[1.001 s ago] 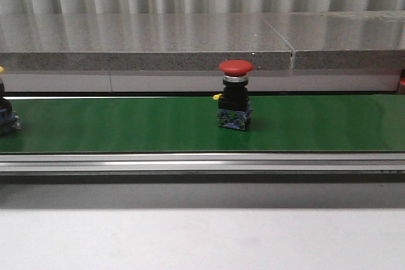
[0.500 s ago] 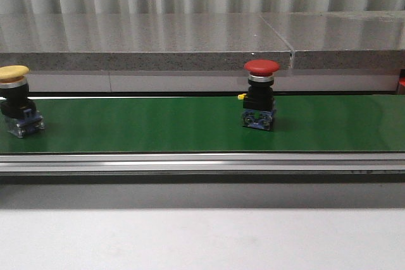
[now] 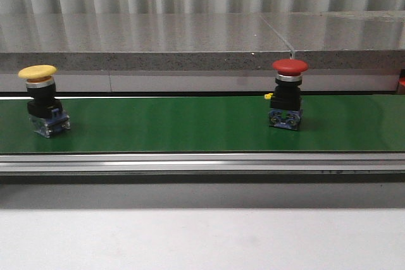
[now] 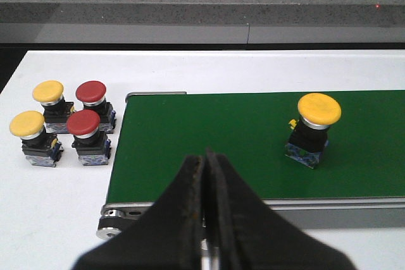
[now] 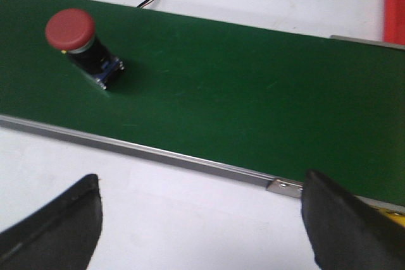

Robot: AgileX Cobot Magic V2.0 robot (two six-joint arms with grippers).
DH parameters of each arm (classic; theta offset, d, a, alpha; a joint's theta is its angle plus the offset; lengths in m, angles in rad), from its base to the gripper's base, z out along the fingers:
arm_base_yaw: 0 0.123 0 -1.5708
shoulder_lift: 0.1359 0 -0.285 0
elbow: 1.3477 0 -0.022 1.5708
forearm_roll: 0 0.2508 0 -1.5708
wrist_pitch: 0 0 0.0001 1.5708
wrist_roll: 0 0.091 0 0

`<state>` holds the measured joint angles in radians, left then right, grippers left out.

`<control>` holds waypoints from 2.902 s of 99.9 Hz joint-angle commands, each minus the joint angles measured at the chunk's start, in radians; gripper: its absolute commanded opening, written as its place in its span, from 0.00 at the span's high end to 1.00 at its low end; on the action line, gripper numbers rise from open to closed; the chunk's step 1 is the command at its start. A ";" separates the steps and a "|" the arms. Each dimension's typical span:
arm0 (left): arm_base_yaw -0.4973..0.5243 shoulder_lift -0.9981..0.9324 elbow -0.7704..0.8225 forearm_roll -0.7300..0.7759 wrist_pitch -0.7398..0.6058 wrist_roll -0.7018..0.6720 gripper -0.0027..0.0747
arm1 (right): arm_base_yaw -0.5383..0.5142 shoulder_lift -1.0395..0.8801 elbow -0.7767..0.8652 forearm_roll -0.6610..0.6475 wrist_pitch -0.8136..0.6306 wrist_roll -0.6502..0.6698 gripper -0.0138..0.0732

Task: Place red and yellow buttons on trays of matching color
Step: 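Move the right gripper down over the red button arriving on the belt, then grasp the red button off the belt with the right gripper, then carry the red button into the red tray and open the right gripper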

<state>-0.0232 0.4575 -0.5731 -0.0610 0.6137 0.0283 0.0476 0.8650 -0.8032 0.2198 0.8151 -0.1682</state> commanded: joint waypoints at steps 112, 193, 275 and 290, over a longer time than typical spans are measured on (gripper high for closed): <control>-0.007 0.004 -0.028 -0.014 -0.074 -0.002 0.99 | 0.156 0.677 -0.294 0.050 -0.214 -0.060 0.44; -0.007 0.004 -0.028 -0.014 -0.074 -0.002 0.99 | -0.367 0.832 -0.802 0.049 -0.007 -0.060 0.82; -0.007 0.004 -0.028 -0.014 -0.074 -0.002 0.99 | -0.448 1.260 -1.115 -0.002 -0.037 -0.060 0.82; -0.007 0.004 -0.028 -0.014 -0.074 -0.002 0.99 | -0.456 1.285 -1.115 -0.004 -0.033 -0.060 0.82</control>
<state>-0.0232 0.4575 -0.5731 -0.0627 0.6137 0.0283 -0.3998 2.1998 -1.8821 0.2144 0.8209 -0.2175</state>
